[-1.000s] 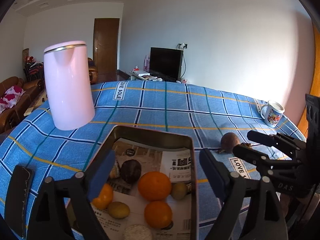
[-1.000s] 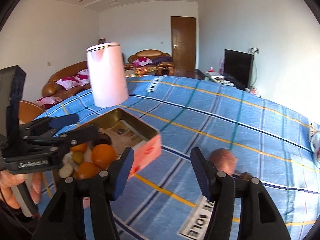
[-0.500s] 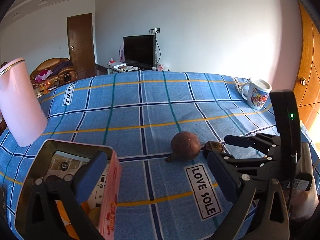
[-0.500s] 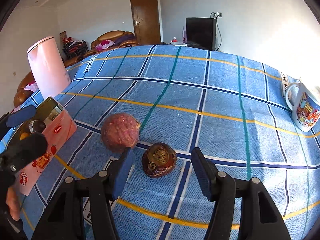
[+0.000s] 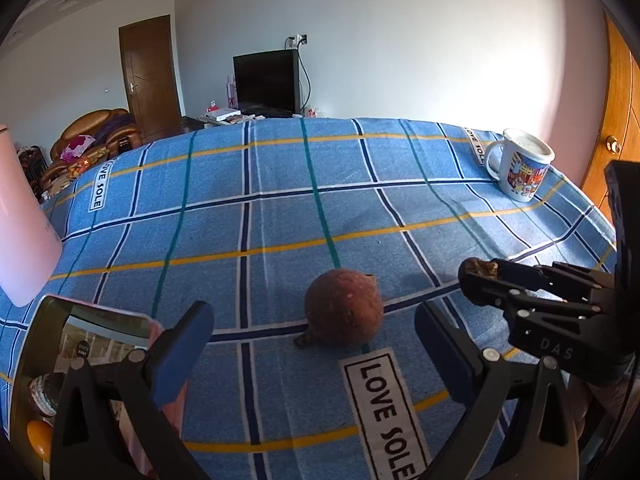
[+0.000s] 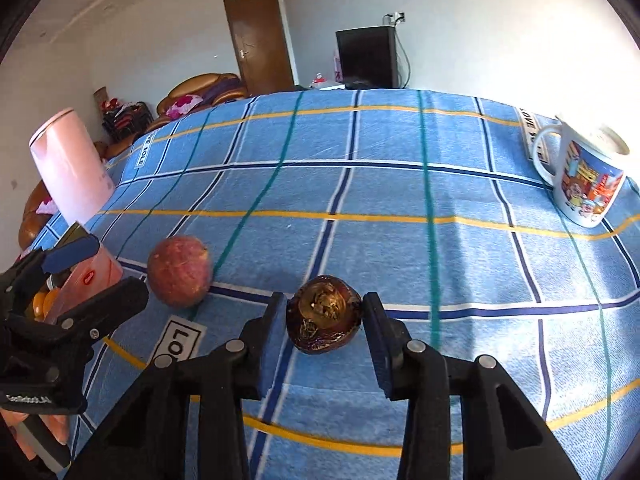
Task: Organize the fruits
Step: 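Grasp the glazed round cake with the right tool while the left tool grasps the red passion fruit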
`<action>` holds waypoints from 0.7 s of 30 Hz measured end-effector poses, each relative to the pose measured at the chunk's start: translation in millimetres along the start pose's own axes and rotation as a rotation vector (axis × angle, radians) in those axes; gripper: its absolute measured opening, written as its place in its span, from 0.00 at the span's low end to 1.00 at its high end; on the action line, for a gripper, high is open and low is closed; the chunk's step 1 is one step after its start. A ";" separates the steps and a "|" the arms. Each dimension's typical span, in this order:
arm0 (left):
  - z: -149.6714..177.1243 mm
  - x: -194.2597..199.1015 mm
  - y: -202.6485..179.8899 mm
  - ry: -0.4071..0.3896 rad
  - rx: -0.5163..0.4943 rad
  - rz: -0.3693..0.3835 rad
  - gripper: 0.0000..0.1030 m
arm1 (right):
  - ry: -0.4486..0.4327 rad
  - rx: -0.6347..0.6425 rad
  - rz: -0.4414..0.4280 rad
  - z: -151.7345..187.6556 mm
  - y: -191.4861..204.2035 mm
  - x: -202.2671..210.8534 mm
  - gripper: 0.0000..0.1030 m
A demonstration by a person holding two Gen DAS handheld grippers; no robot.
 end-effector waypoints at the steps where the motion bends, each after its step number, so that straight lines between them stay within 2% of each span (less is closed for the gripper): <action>1: -0.8 -4.5 -3.9 0.009 -0.003 0.008 0.99 | -0.008 -0.015 -0.001 -0.3 -5.5 3.1 0.40; 5: -1.6 -20.3 -12.3 0.043 -0.015 0.021 0.96 | -0.038 -0.050 -0.015 -1.3 -16.3 12.3 0.40; 8: 3.2 -34.9 -16.8 0.101 -0.006 0.056 0.77 | -0.046 -0.061 -0.028 -2.7 -15.9 13.2 0.40; 10: 8.1 -42.7 -17.5 0.133 0.003 0.069 0.53 | -0.050 -0.060 -0.031 -3.3 -14.1 13.1 0.40; 12: 11.4 -46.5 -16.9 0.153 0.008 0.071 0.50 | -0.055 -0.054 -0.033 -3.3 -12.1 14.3 0.40; 16: 13.9 -42.3 -15.4 0.148 0.023 0.085 0.50 | -0.074 -0.053 -0.056 -3.9 -11.2 17.9 0.40; 21: 15.0 -27.5 -15.4 0.103 0.021 0.083 0.50 | -0.128 -0.048 -0.084 -7.8 -9.2 28.4 0.40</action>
Point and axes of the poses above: each gripper's, at about its wrist camera, not at the fingertips, and x roughly against the way its jaws point, y to its left, z to its underside, the point moved 10 cm from there along -x, roughly the way its jaws point, and after that the axes turned 1 degree about -z, right-handed, at the moved point
